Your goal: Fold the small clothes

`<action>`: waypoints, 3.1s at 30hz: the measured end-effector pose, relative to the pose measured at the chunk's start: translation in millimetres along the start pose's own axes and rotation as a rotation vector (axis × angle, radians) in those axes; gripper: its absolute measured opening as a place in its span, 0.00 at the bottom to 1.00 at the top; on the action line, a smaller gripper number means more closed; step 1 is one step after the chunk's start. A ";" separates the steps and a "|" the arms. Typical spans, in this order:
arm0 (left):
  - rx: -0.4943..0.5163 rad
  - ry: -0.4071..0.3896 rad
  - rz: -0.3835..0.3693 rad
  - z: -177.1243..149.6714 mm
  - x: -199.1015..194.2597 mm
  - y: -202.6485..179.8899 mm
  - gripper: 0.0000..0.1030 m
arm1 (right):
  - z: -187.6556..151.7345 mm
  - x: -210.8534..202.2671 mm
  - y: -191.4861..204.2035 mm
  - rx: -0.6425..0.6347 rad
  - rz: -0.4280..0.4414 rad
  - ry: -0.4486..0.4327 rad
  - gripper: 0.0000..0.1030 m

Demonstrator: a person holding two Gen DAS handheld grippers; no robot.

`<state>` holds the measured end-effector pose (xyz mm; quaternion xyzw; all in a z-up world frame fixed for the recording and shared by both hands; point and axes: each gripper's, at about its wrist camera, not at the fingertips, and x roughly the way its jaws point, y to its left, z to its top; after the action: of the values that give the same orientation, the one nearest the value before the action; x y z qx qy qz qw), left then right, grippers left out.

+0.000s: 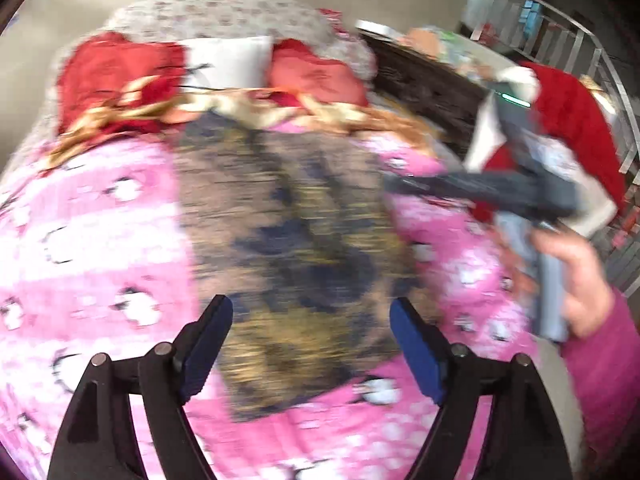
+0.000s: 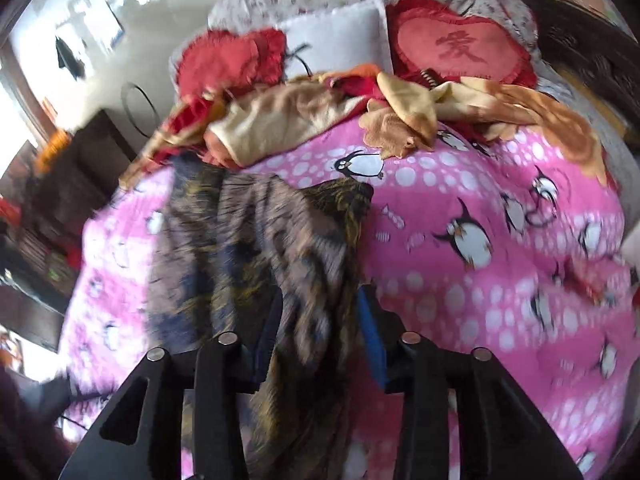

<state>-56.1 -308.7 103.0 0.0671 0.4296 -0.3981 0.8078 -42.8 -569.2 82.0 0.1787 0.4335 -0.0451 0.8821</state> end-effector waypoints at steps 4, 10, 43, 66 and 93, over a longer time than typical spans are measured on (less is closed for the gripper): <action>-0.066 0.045 0.089 -17.9 19.1 31.7 0.81 | -42.2 -10.9 30.2 -0.076 0.002 0.031 0.32; -0.057 0.202 0.156 -40.1 78.4 46.1 0.75 | -94.3 32.9 16.1 -0.065 -0.164 0.185 0.16; -0.074 0.059 0.234 23.1 88.9 37.6 0.76 | 22.7 21.7 29.4 -0.020 -0.070 -0.132 0.16; -0.142 0.101 0.204 27.3 113.2 54.4 0.82 | 24.0 65.5 3.3 0.038 -0.225 -0.042 0.21; -0.291 0.078 -0.199 10.3 88.8 85.8 0.30 | -54.6 33.1 -2.8 0.130 0.254 -0.067 0.17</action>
<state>38.5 -307.5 23.0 -0.0780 0.5180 -0.4069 0.7484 -63.9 -550.0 24.8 0.2873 0.3740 0.0331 0.8812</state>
